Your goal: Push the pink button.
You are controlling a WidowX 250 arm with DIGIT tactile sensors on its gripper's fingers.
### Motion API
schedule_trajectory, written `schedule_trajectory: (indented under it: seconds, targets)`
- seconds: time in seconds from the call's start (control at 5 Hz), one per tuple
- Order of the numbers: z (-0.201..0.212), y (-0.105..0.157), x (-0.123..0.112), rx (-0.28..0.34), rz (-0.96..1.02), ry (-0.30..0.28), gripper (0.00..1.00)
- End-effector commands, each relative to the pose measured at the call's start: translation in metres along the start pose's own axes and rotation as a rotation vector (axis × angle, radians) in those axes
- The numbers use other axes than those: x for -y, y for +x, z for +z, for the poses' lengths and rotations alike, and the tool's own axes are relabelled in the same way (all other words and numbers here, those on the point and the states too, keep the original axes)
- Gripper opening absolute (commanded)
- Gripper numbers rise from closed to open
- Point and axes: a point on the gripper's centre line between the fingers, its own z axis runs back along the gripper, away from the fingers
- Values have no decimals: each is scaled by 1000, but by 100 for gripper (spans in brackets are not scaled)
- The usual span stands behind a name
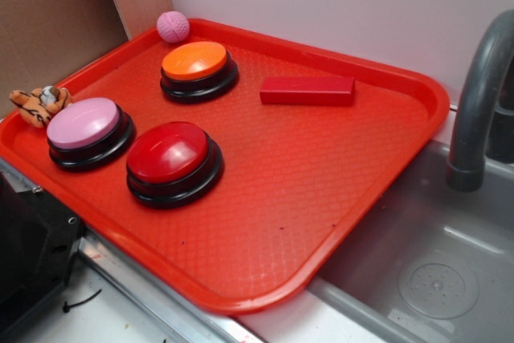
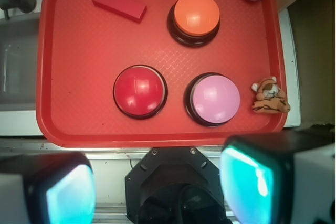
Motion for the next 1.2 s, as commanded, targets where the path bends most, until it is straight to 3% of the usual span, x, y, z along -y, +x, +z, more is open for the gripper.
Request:
schedule_trajectory:
  seconds: [0.0, 0.2, 0.4, 0.6, 0.8, 1.0]
  targets:
    - [0, 0, 0, 0, 0, 0, 100]
    - [-38, 24, -47, 7, 25, 52, 100]
    - [-66, 31, -81, 4, 169, 43, 100]
    - [-89, 32, -102, 20, 308, 61, 100]
    - [-120, 30, -119, -3, 526, 97, 100]
    - [-139, 32, -121, 29, 632, 152, 100]
